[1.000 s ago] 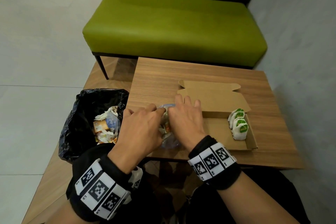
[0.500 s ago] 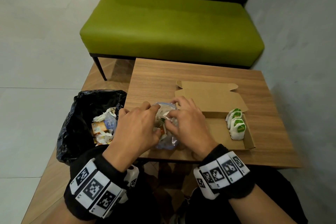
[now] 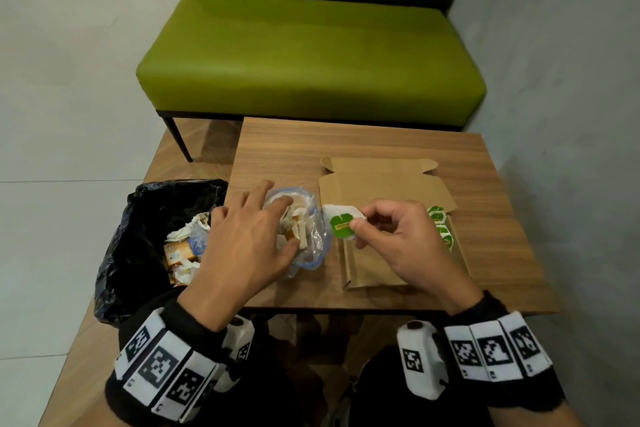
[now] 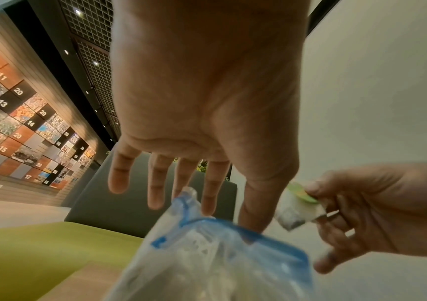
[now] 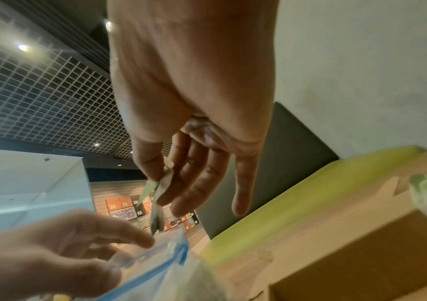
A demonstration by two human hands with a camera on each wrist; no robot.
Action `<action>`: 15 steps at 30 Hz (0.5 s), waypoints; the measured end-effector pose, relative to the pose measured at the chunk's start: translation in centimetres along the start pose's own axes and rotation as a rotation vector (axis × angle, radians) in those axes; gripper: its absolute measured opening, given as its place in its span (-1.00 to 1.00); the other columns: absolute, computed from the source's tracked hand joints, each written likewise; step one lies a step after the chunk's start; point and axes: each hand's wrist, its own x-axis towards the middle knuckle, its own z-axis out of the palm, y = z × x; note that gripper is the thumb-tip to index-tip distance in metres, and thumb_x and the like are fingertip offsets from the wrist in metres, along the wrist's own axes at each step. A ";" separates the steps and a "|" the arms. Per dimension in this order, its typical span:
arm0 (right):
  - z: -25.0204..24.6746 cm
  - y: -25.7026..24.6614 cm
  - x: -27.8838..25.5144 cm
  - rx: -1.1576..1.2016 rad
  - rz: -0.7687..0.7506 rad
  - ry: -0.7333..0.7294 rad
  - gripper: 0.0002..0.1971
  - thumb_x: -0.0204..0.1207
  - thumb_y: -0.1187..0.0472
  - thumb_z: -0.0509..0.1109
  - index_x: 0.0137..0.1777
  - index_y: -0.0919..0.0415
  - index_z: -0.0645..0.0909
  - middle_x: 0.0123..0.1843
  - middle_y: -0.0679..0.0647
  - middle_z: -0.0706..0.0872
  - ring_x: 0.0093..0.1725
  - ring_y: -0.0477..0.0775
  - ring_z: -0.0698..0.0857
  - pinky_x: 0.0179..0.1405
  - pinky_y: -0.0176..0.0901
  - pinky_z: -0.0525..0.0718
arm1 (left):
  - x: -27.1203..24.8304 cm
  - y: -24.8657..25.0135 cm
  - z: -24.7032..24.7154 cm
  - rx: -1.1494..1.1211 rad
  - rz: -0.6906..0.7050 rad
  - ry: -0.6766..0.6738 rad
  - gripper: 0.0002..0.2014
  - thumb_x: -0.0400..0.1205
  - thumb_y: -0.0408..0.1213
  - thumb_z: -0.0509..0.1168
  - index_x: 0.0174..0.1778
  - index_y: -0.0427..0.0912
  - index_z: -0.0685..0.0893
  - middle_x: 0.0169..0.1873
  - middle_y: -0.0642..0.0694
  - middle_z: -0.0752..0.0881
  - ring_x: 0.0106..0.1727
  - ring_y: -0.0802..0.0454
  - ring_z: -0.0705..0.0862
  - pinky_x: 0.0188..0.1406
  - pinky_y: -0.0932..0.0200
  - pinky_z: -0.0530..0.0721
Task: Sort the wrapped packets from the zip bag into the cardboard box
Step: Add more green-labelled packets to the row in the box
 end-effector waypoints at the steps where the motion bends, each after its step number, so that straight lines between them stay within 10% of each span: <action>1: -0.7 0.2 -0.2 -0.004 0.001 -0.023 -0.90 0.57 0.28 0.48 -0.17 0.18 0.78 -0.34 0.14 0.80 -0.28 0.24 0.77 -0.17 0.19 0.74 | -0.3 0.4 -0.1 -0.034 0.046 0.045 -0.45 0.56 0.10 0.34 0.49 0.11 0.49 0.63 -0.02 0.31 0.57 -0.11 0.34 0.42 -0.18 0.40; 7: -2.9 1.6 -1.4 -0.017 0.020 -0.213 -0.91 0.58 0.24 0.47 -0.13 0.10 0.79 -0.26 0.12 0.82 -0.31 0.09 0.77 -0.21 0.21 0.74 | -1.2 5.4 0.6 -0.496 0.374 0.008 -0.56 0.63 0.00 0.31 0.44 0.05 0.54 0.35 0.12 0.62 0.37 0.20 0.49 0.42 0.02 0.50; 12: -3.7 2.7 -2.6 0.095 0.030 -0.123 -0.91 0.60 0.25 0.46 0.02 0.15 0.80 -0.17 0.15 0.83 -0.23 0.21 0.78 -0.24 0.08 0.79 | -1.2 7.4 2.1 -0.696 0.251 -0.033 -0.72 0.62 -0.19 0.41 0.25 0.10 0.67 -0.16 0.23 0.75 -0.09 0.40 0.66 -0.17 0.54 0.53; 15: -3.7 3.4 -3.4 0.184 0.099 0.032 -0.80 0.54 0.32 0.52 0.14 0.14 0.74 -0.22 0.04 0.80 -0.26 0.03 0.76 -0.24 -0.14 0.75 | -1.1 8.3 2.9 -0.862 0.129 -0.022 -0.79 0.60 -0.26 0.44 0.11 0.08 0.71 -0.24 0.18 0.77 -0.18 0.36 0.71 -0.22 0.47 0.61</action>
